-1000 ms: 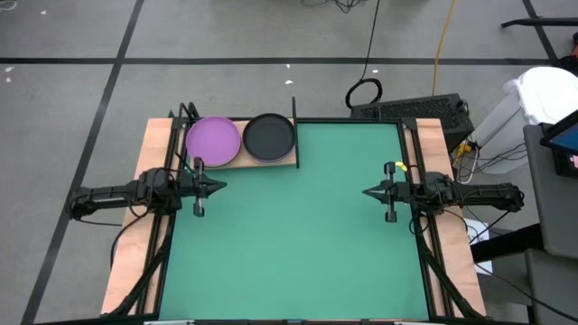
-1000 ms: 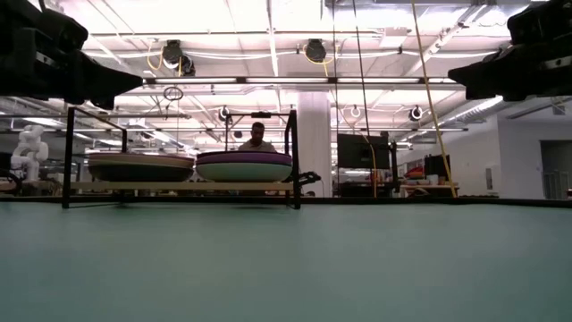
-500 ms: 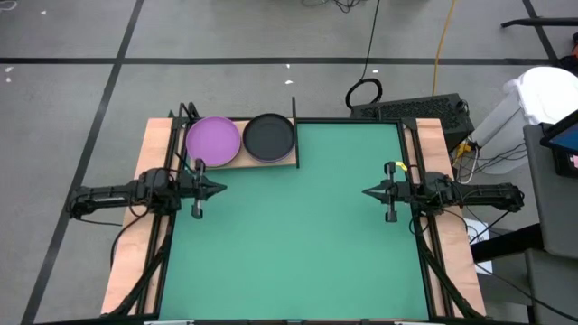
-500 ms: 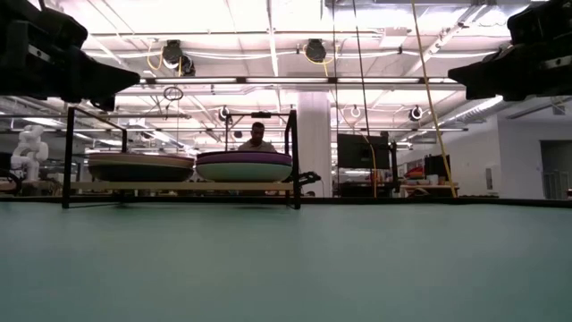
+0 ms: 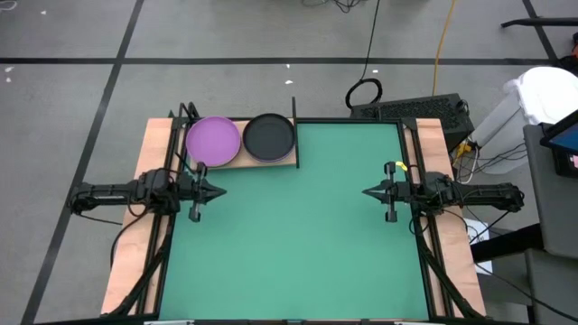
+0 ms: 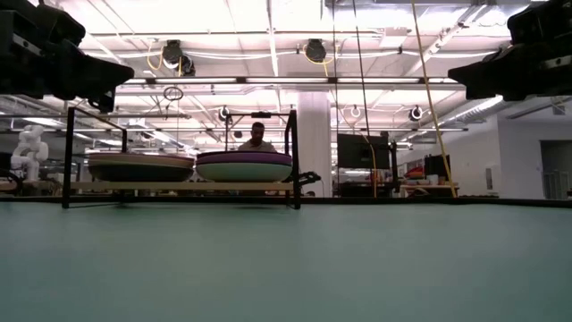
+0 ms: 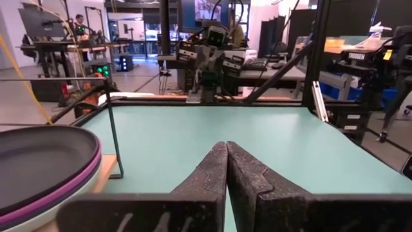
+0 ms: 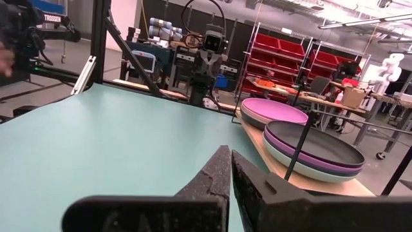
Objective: Place and stack plates onto a shelf
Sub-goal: Return to Home Position
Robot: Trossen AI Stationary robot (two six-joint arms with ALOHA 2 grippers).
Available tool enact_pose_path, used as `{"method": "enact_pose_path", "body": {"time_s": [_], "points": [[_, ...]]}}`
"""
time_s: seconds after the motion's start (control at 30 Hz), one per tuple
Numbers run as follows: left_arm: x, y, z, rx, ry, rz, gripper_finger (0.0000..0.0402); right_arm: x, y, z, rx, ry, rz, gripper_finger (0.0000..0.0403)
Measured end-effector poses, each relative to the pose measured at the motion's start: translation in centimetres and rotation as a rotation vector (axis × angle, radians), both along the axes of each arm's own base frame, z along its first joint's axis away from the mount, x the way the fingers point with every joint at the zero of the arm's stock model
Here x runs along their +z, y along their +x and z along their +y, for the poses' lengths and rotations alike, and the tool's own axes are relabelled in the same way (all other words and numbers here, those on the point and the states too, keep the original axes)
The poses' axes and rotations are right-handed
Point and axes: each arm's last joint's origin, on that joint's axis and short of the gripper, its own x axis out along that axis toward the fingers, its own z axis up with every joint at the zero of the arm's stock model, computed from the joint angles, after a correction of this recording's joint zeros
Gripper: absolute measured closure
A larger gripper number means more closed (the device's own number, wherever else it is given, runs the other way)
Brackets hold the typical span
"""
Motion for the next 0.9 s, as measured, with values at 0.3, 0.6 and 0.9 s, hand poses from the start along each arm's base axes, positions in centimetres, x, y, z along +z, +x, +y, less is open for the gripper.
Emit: {"method": "enact_pose_path", "body": {"time_s": [0.3, 0.6, 0.9], "points": [[0.00, 0.00, 0.00, 0.001, 0.004, -0.001, 0.0388, 0.01, 0.00, 0.00, 0.000, 0.000, -0.001, 0.0403], [0.01, 0.00, 0.00, 0.002, 0.003, -0.001, 0.0387, 0.02, 0.00, 0.00, 0.000, 0.000, -0.002, 0.0403], [0.02, 0.00, 0.00, 0.002, 0.003, -0.001, 0.0387, 0.02, 0.00, 0.00, 0.000, 0.000, -0.002, 0.0403]]}}
